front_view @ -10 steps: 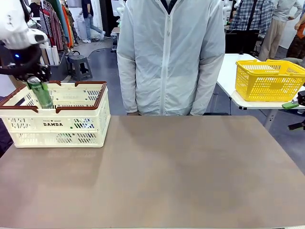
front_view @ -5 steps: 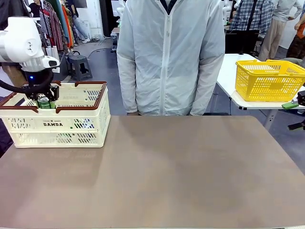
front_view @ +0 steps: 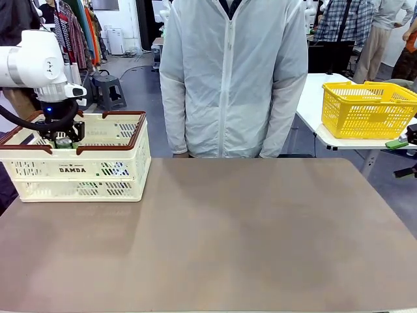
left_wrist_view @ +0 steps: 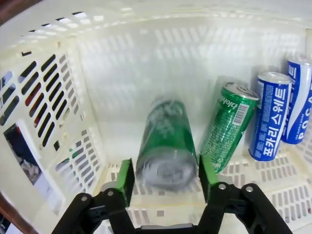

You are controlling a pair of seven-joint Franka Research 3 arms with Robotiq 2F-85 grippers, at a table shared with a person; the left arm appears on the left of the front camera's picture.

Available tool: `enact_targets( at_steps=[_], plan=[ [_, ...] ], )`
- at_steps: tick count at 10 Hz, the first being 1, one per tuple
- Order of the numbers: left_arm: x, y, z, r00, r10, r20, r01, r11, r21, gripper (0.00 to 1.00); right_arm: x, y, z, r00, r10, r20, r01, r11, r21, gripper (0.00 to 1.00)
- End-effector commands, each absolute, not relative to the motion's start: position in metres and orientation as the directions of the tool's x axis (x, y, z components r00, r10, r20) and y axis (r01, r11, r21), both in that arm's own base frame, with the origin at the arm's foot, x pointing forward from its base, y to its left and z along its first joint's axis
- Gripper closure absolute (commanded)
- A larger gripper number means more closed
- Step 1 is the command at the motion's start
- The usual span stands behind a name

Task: Place the drinks into the Shopping basket.
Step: Pick up one drink and place it into the Shopping basket.

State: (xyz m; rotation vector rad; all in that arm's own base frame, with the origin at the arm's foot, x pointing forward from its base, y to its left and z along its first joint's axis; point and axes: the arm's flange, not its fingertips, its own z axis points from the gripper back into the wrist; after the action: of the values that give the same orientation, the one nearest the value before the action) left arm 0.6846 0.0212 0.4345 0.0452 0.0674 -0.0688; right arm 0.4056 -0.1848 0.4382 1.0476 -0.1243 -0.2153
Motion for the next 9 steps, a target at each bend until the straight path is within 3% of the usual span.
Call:
enact_targets(
  at_steps=[1,3,5,7,9],
  plan=[
    [0.692,0.027,0.449,0.995,-0.084,-0.060,0.086,0.995,0.041,0.00,0.404,-0.184,0.441,0.971,-0.239,-0.016,0.134,0.487,0.863,0.00],
    [0.677,0.035,0.469,0.996,-0.087,-0.003,0.087,0.996,0.015,0.00,0.404,-0.184,0.441,0.971,-0.239,-0.016,0.134,0.487,0.863,0.00],
    [0.643,0.049,0.520,0.985,-0.155,0.076,0.161,0.983,-0.091,0.00,0.404,-0.184,0.441,0.971,-0.239,-0.016,0.134,0.487,0.863,0.00],
    [0.587,0.061,0.587,0.955,-0.180,0.238,0.248,0.922,-0.299,0.00,0.404,-0.184,0.441,0.971,-0.239,-0.016,0.134,0.487,0.863,0.00],
    [0.530,0.073,0.617,0.916,-0.249,0.315,0.389,0.740,-0.548,0.00,0.404,-0.184,0.441,0.971,-0.239,-0.016,0.134,0.487,0.863,0.00]
  ],
)
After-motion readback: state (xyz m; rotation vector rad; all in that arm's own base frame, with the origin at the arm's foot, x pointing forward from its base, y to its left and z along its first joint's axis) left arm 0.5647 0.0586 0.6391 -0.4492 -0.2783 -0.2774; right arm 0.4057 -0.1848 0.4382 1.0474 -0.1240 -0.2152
